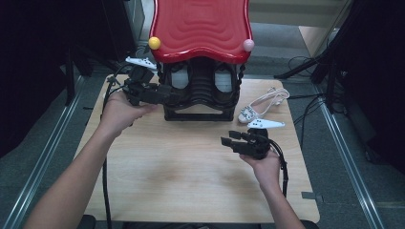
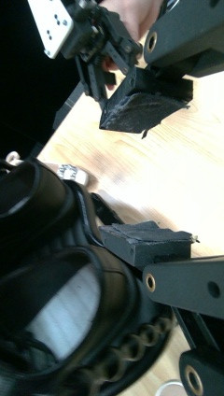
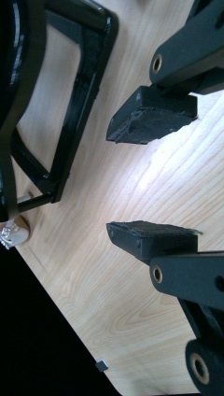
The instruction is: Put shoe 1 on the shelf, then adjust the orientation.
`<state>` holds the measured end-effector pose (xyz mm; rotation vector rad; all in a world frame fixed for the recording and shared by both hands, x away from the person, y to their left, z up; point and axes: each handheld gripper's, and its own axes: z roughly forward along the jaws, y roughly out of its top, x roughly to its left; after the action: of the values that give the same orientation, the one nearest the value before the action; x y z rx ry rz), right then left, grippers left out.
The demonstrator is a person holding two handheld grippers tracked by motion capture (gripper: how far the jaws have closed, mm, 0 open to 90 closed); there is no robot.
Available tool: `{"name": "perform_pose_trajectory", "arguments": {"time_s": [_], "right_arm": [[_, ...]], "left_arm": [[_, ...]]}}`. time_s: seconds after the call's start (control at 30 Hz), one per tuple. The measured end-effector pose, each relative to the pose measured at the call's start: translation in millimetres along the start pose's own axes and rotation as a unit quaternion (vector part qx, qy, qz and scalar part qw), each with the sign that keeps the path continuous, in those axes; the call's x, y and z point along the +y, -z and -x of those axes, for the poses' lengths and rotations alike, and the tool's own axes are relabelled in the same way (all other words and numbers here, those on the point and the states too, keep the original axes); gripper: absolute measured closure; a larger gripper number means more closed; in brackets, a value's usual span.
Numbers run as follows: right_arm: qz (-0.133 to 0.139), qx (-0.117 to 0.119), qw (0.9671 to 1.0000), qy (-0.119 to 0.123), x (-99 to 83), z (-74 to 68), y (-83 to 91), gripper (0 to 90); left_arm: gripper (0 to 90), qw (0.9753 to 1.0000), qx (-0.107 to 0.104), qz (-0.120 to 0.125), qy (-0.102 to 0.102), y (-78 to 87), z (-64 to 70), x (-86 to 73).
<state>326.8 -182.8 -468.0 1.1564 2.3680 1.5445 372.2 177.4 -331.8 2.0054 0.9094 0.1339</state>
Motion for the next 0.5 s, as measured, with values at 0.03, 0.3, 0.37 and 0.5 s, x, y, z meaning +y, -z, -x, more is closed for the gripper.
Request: {"name": "perform_pose_trajectory", "arguments": {"time_s": [0.03,0.3,0.37,0.5], "right_arm": [[0.000,-0.002,1.0000,0.000,-2.0,1.2,0.7,50.8],[-0.003,-0.012,0.9998,-0.015,-11.3,10.0,3.8,51.0],[-0.004,-0.018,0.9997,-0.014,-12.3,12.5,5.0,51.1],[0.000,-0.024,0.9995,-0.019,-12.2,15.7,7.6,51.0]], "left_arm": [[42.7,1.0000,0.001,0.000,0.004,0.1,-2.2,-3.7],[48.9,0.9998,0.014,-0.011,0.012,-0.3,-20.4,-27.1],[52.3,0.9997,0.015,-0.012,0.015,-0.3,-24.7,-31.0],[63.8,0.9996,0.025,-0.010,0.011,0.8,-34.3,-39.9]]}}
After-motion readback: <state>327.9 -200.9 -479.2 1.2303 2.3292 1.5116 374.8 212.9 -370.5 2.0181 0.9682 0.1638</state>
